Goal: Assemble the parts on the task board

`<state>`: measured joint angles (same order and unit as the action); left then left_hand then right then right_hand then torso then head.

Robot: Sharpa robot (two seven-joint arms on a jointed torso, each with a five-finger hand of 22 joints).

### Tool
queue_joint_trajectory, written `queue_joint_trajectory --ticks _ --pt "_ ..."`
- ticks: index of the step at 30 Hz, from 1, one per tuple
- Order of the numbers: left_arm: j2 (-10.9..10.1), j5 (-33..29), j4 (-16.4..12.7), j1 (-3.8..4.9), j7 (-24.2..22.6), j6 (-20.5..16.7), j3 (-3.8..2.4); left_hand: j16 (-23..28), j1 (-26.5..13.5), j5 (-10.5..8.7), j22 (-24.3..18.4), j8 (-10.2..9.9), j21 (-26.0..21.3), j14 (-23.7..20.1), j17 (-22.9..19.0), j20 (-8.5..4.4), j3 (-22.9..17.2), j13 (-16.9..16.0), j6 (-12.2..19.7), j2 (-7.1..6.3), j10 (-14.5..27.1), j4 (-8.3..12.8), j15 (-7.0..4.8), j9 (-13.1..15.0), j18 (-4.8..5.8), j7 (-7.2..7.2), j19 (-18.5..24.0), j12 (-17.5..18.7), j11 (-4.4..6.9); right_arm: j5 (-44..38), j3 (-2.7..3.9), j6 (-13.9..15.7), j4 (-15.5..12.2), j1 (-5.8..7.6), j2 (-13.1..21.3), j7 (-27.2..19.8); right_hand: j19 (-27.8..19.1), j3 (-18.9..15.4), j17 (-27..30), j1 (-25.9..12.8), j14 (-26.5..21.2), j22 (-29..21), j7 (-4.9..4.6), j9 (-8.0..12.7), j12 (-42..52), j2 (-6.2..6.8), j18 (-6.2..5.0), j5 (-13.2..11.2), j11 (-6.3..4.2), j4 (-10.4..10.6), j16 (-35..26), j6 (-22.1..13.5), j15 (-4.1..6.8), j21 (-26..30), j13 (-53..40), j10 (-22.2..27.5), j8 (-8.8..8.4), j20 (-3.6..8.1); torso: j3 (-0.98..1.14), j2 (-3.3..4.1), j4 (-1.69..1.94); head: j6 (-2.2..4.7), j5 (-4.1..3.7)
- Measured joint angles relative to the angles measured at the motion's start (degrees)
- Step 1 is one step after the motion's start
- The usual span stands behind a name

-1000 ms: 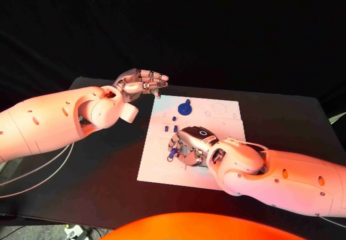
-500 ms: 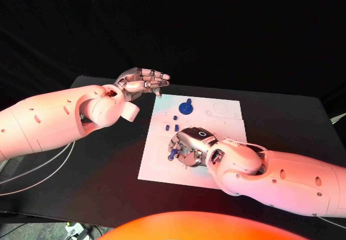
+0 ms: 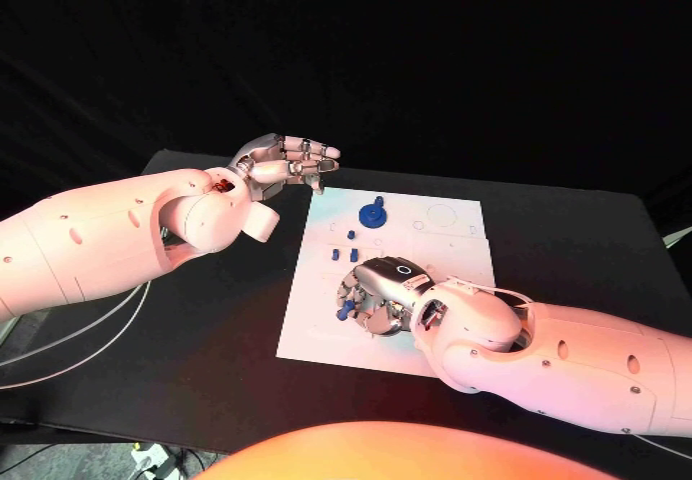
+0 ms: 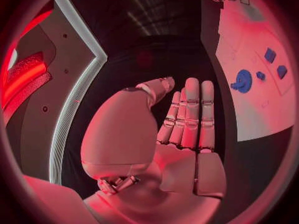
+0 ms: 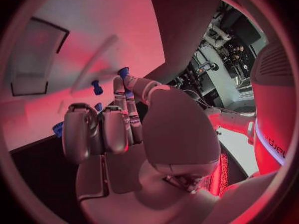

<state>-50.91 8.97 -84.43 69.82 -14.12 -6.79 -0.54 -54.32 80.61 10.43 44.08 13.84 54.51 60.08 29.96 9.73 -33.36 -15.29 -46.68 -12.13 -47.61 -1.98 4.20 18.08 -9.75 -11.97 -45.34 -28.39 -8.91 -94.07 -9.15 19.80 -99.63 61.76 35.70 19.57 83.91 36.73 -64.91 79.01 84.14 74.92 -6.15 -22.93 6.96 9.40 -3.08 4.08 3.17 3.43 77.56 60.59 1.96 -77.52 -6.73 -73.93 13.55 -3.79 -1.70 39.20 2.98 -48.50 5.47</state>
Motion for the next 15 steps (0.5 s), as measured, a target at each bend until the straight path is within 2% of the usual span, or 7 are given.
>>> queue_joint_trajectory --ticks 10,15 --pt "-0.07 0.0 -0.03 0.0 0.0 0.0 0.0 0.0 0.0 0.0 0.0 0.0 0.0 0.0 0.0 0.0 0.0 0.0 0.0 0.0 0.0 0.0 0.0 0.0 0.0 0.0 0.0 0.0 0.0 -1.11 -0.02 -0.04 0.49 -0.16 -0.46 0.64 0.0 0.2 0.22 -0.38 0.0 -0.01 0.08 -0.01 -0.22 0.32 0.0 -0.13 -0.42 -0.28 0.0 0.08 0.0 0.0 -0.11 -0.61 0.01 0.0 -0.01 0.0 0.03 0.01 -0.07" --pt "-0.11 0.0 -0.05 0.0 0.0 0.0 0.0 0.0 0.0 0.0 0.0 0.0 0.0 0.0 0.0 0.0 0.0 0.0 0.0 0.0 0.0 0.0 0.0 0.0 0.0 0.0 0.0 0.0 0.0 -1.87 -0.05 -0.04 0.68 -0.3 -0.86 1.0 0.0 0.2 0.57 -0.7 0.0 -0.01 0.08 -0.01 -0.44 0.01 0.0 -0.23 -0.61 -0.61 0.0 0.08 0.0 0.0 -0.14 -0.82 0.01 0.0 -0.01 0.01 0.03 -0.02 -0.09"
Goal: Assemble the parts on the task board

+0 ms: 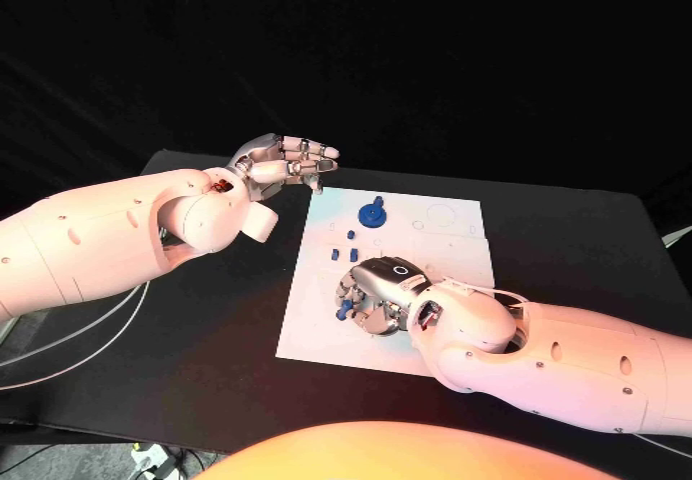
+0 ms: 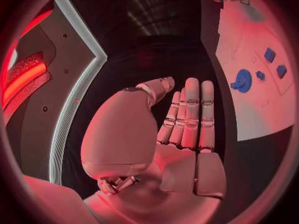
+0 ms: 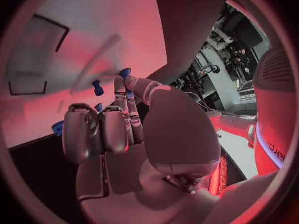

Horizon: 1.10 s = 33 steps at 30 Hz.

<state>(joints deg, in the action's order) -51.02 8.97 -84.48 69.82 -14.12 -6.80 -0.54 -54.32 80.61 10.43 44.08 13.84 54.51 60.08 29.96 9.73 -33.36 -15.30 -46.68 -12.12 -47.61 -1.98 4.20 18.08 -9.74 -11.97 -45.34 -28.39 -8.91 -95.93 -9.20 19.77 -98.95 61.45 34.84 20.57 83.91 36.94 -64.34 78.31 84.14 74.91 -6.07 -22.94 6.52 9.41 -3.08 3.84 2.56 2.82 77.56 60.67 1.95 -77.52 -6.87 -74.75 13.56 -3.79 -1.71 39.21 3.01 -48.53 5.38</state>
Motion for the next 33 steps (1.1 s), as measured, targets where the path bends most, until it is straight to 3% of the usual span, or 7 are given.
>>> queue_joint_trajectory --ticks 3,5,8,10,16,24,33 --pt "-0.01 0.0 0.0 0.0 0.01 0.0 0.0 0.0 0.0 0.0 0.0 0.0 0.0 0.0 0.0 0.0 0.0 0.0 0.0 0.0 0.0 0.0 0.0 0.0 0.0 0.0 0.0 0.0 0.0 -0.19 -0.02 -0.01 0.12 -0.08 -0.26 0.05 0.0 -0.31 0.17 -0.82 0.0 0.0 -0.33 0.0 -0.5 0.26 0.0 0.0 -0.01 -0.47 0.0 -0.33 0.0 0.04 -0.15 -0.18 0.0 0.0 -0.03 0.0 -0.01 -0.04 0.01" --pt "-0.01 0.0 0.0 0.0 0.02 0.0 0.0 0.0 0.0 0.0 0.0 0.0 0.0 0.0 0.0 0.0 0.0 0.0 0.0 0.0 0.0 0.0 0.0 0.0 0.0 0.0 0.0 0.0 0.0 -0.24 -0.05 0.0 0.21 -0.13 -0.45 0.05 0.0 -0.51 0.24 -2.41 0.0 0.0 -0.8 0.0 -0.85 0.62 0.0 0.0 0.03 -0.62 0.0 -1.47 0.0 0.26 -0.27 -0.16 1.67 0.0 -0.03 0.0 -0.02 -0.06 0.04" --pt "-0.01 0.0 0.0 0.0 0.03 0.0 0.0 0.0 0.0 0.0 0.0 0.0 0.0 0.0 0.0 0.0 0.0 0.0 0.0 0.0 0.0 0.0 0.0 0.0 0.0 0.0 0.0 0.0 0.0 -0.25 -0.11 0.04 0.33 -0.24 -0.62 0.04 0.0 -0.84 0.15 -3.15 0.0 -0.01 -0.61 -4.51 -0.9 1.1 0.0 0.03 0.32 -0.62 0.0 -2.44 0.0 0.26 -0.37 0.13 1.86 0.0 -0.03 0.0 -0.01 -0.06 0.06" --pt "0.0 0.0 0.0 0.0 0.04 0.0 0.0 0.0 0.0 0.0 0.0 0.0 0.0 0.0 0.0 0.0 0.0 0.0 0.0 0.0 0.0 0.0 0.0 0.0 0.0 0.0 0.0 0.0 0.0 -0.25 -0.13 0.06 0.43 -0.28 -0.73 -0.01 0.0 -0.9 0.15 -3.37 0.0 -0.01 -0.91 -5.28 -0.9 1.32 0.0 0.04 0.33 -0.68 0.0 -2.86 0.0 0.26 -0.53 0.13 1.2 0.0 -0.03 -0.01 -0.01 -0.03 0.06" --pt "0.0 0.0 0.02 0.0 0.07 0.0 0.0 0.0 0.0 0.0 -0.09 0.0 -0.27 -0.21 -0.08 0.0 0.0 0.05 0.0 0.0 0.0 0.0 0.21 0.0 0.0 0.0 0.0 -0.39 0.0 -0.23 -0.3 0.06 0.7 -0.43 -0.77 -0.06 0.0 -1.21 0.31 -4.71 -0.01 -0.01 -1.02 -4.22 -1.18 3.31 0.0 0.15 0.31 -0.37 0.0 -5.87 0.0 0.48 -0.89 0.14 -1.19 0.0 -0.02 -0.02 -0.02 0.01 0.01" --pt "0.01 0.0 0.02 0.0 0.15 0.0 0.0 0.0 0.0 0.0 -0.11 0.0 -0.26 -0.21 -0.09 0.0 0.0 0.07 0.0 0.0 0.03 0.0 0.21 0.0 -0.01 0.0 0.0 -0.39 0.03 -0.19 -0.33 0.12 0.71 -0.46 -0.57 -0.06 0.0 -1.53 0.52 -5.37 -0.01 0.02 -1.38 -3.19 -1.51 4.42 0.0 0.15 0.29 -0.36 0.0 -9.84 0.01 0.7 -1.37 0.58 -3.72 0.0 0.03 -0.03 -0.04 0.01 -0.04" --pt "0.01 0.0 0.05 0.0 0.21 0.0 0.0 0.0 0.0 0.0 -0.1 0.0 -0.26 -0.21 -0.08 0.0 0.0 0.07 0.0 0.0 0.21 0.0 0.21 0.0 0.0 0.0 0.0 -0.39 0.21 -0.19 -0.36 1.47 -0.16 -0.5 0.33 -0.02 0.0 -4.14 0.18 -6.21 -0.01 0.04 -0.59 -2.01 -1.51 5.68 0.0 5.45 0.29 0.24 0.0 -14.98 0.0 0.7 -2.32 0.58 -6.4 0.0 0.03 -0.04 -0.04 0.08 -0.12"
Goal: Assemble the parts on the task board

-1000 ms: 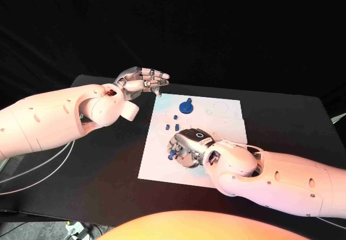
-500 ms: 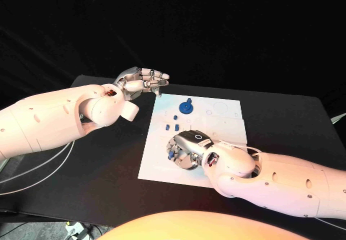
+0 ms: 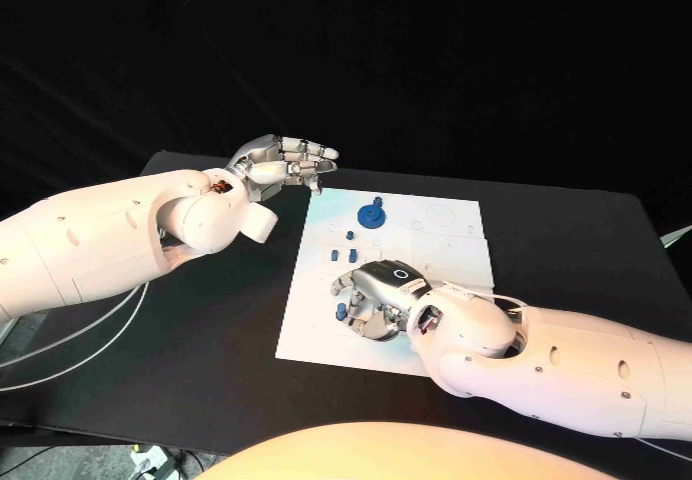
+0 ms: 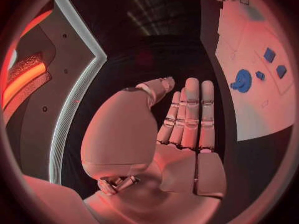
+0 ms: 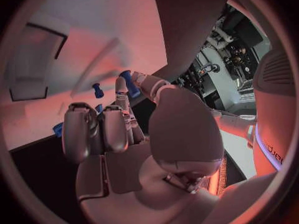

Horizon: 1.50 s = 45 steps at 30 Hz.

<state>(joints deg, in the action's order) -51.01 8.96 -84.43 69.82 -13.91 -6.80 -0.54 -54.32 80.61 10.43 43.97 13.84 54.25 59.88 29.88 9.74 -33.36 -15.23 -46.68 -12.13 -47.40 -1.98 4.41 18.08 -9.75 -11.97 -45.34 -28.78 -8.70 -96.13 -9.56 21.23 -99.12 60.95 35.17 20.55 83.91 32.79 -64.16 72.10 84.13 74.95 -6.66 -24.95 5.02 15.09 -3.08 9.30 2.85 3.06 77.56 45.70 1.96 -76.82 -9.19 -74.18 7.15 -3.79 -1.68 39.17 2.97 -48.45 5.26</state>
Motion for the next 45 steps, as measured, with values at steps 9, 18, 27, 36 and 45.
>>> queue_joint_trajectory --ticks 9,18,27,36,45 --pt "-0.04 0.0 0.04 0.0 0.03 0.0 0.01 0.0 0.0 0.0 0.01 0.0 0.0 0.0 0.0 0.0 0.0 0.0 0.0 0.0 0.0 0.0 0.0 0.0 0.0 0.0 0.0 0.0 0.0 0.08 0.09 2.57 -3.74 0.13 3.72 -0.06 0.0 -4.44 -0.64 0.94 -0.21 -0.01 0.76 0.54 0.0 -0.46 0.0 0.01 -0.93 0.89 0.23 -1.68 0.21 -0.7 -0.97 -0.55 -0.64 0.0 0.01 -0.07 -0.03 0.15 -0.17" --pt "-0.28 0.0 0.14 -0.01 0.06 0.0 0.04 0.0 0.0 0.0 0.01 0.0 0.0 0.0 0.01 0.0 0.0 -0.01 0.0 0.0 0.21 0.0 0.0 0.0 0.0 0.0 0.0 0.0 -0.21 6.95 0.55 5.54 -9.5 3.55 13.36 -2.43 0.21 -6.89 -1.87 2.28 0.0 -0.01 -0.33 0.18 1.87 -1.35 0.0 -0.7 -1.03 2.1 1.25 1.8 0.43 -2.44 -3.28 -3.1 1.38 0.21 -0.03 -0.22 -0.34 0.75 -0.88" --pt "-0.22 -0.01 0.42 -0.04 0.06 0.02 0.37 0.0 0.0 0.0 0.01 0.0 0.0 0.0 0.01 0.0 0.0 -0.01 0.0 0.0 0.21 0.0 0.0 0.0 0.0 0.0 0.0 0.0 -0.21 23.28 0.66 5.63 -11.14 6.68 24.18 -6.08 0.09 -10.74 -4.29 0.62 -0.21 -0.02 -0.02 -2.23 20.75 -1.19 0.95 0.02 -1.42 5.41 2.98 8.03 0.63 -5.55 -23.5 -4.52 8.0 0.34 0.0 -0.66 -0.89 1.24 -3.4" --pt "-0.31 -0.01 0.08 -0.14 0.06 0.08 0.6 0.0 0.0 0.0 0.01 0.0 0.0 0.0 -0.05 0.0 0.0 0.06 0.21 0.0 0.21 0.0 0.0 0.0 0.0 0.21 0.0 0.0 -0.21 27.49 0.18 4.18 -10.46 6.28 30.5 -4.7 0.0 -15.8 -10.65 0.15 -0.21 -0.02 0.19 -4.64 68.41 -1.69 1.83 -1.62 -1.17 9.12 7.12 6.15 0.63 -9.37 -65.32 -8.38 11.93 0.42 0.0 -0.9 -1.2 1.5 -6.8" --pt "-0.38 -0.01 -0.19 -0.29 -0.02 0.23 0.73 0.0 0.0 0.0 0.01 0.0 0.01 0.0 -0.05 0.0 0.0 0.05 0.21 0.0 0.2 0.0 -0.01 0.0 0.0 0.21 0.0 0.0 -0.21 24.94 -0.15 3.34 -10.49 3.86 31.44 0.03 0.0 -21.66 -10.82 -0.94 -0.2 -0.03 0.19 -4.95 73.62 -3.22 1.83 -1.64 -1.2 13.15 8.65 6.15 0.62 -11.36 -65.77 -9.47 13.02 0.41 0.08 -0.93 -1.33 1.35 -8.15"
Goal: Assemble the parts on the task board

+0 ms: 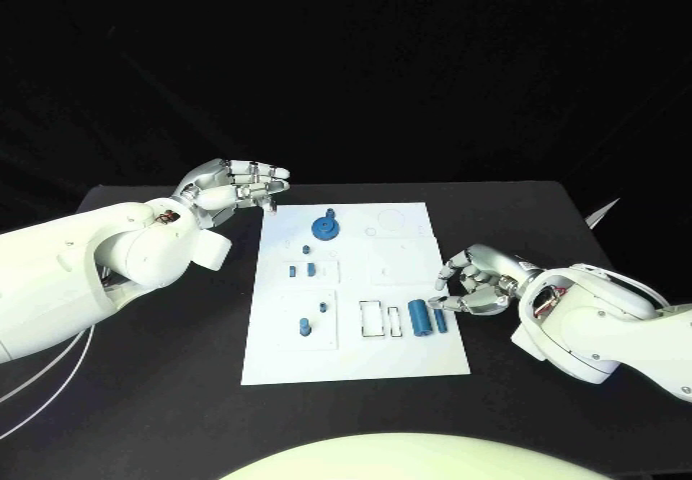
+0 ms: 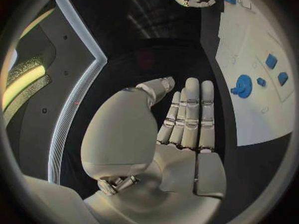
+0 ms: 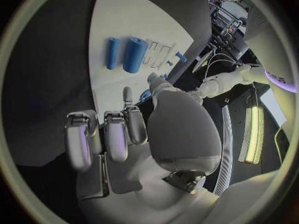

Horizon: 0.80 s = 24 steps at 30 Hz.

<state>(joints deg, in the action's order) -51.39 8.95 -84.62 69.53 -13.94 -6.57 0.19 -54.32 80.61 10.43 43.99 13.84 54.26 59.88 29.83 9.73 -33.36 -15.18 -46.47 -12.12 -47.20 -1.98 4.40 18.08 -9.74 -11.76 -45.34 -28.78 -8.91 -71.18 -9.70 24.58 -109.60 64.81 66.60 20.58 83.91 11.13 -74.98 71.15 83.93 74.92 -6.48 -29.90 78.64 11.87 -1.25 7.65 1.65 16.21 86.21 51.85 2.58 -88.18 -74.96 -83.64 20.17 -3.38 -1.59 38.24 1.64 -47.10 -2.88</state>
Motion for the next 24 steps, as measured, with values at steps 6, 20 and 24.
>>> queue_joint_trajectory --ticks 6,20,24 --pt "-0.08 0.0 -0.07 -0.03 -0.02 0.11 0.02 0.0 0.0 0.0 -0.06 0.0 0.0 0.0 0.0 0.0 0.0 0.0 0.0 0.0 0.0 0.0 0.0 0.0 0.0 0.0 0.0 0.0 0.0 -1.89 -0.07 -0.31 0.71 -1.42 -1.26 2.41 0.0 -3.14 0.0 -0.49 0.0 0.0 0.3 0.0 -0.45 -0.49 0.0 2.32 0.0 0.39 0.0 -0.31 0.0 0.0 0.0 0.0 0.0 0.0 -0.02 0.01 0.09 0.0 -0.12" --pt "-0.27 0.0 -0.13 -0.05 -0.03 0.29 0.04 0.0 -0.17 0.0 -0.06 0.0 0.0 0.0 -0.01 0.0 0.0 -0.01 0.0 0.17 0.0 0.0 0.0 0.0 0.0 0.0 0.0 -0.24 0.0 -4.59 -0.09 -0.81 1.94 -2.98 -4.41 5.27 0.0 -4.96 0.01 -1.4 0.0 -0.01 0.3 0.01 -0.22 -1.4 -0.01 2.32 0.0 0.47 0.23 -0.31 0.0 -0.18 0.02 0.01 0.22 0.0 -0.11 0.04 0.12 -0.21 -0.18" --pt "-0.29 0.0 -0.08 -0.05 -0.03 0.39 0.04 0.0 -0.23 0.0 -0.05 0.0 0.0 0.0 -0.05 0.0 0.0 -0.01 0.0 0.23 0.0 0.0 0.0 0.0 0.0 0.0 0.0 -0.24 0.0 -5.22 -0.08 -1.2 2.37 -3.05 -4.95 5.7 0.0 -5.12 0.02 -1.4 0.0 -0.01 0.3 0.01 -0.22 -1.4 -0.01 2.32 0.0 0.31 0.23 -0.31 0.0 -0.26 0.02 0.01 0.44 0.0 -0.11 0.02 0.11 -0.13 -0.16"
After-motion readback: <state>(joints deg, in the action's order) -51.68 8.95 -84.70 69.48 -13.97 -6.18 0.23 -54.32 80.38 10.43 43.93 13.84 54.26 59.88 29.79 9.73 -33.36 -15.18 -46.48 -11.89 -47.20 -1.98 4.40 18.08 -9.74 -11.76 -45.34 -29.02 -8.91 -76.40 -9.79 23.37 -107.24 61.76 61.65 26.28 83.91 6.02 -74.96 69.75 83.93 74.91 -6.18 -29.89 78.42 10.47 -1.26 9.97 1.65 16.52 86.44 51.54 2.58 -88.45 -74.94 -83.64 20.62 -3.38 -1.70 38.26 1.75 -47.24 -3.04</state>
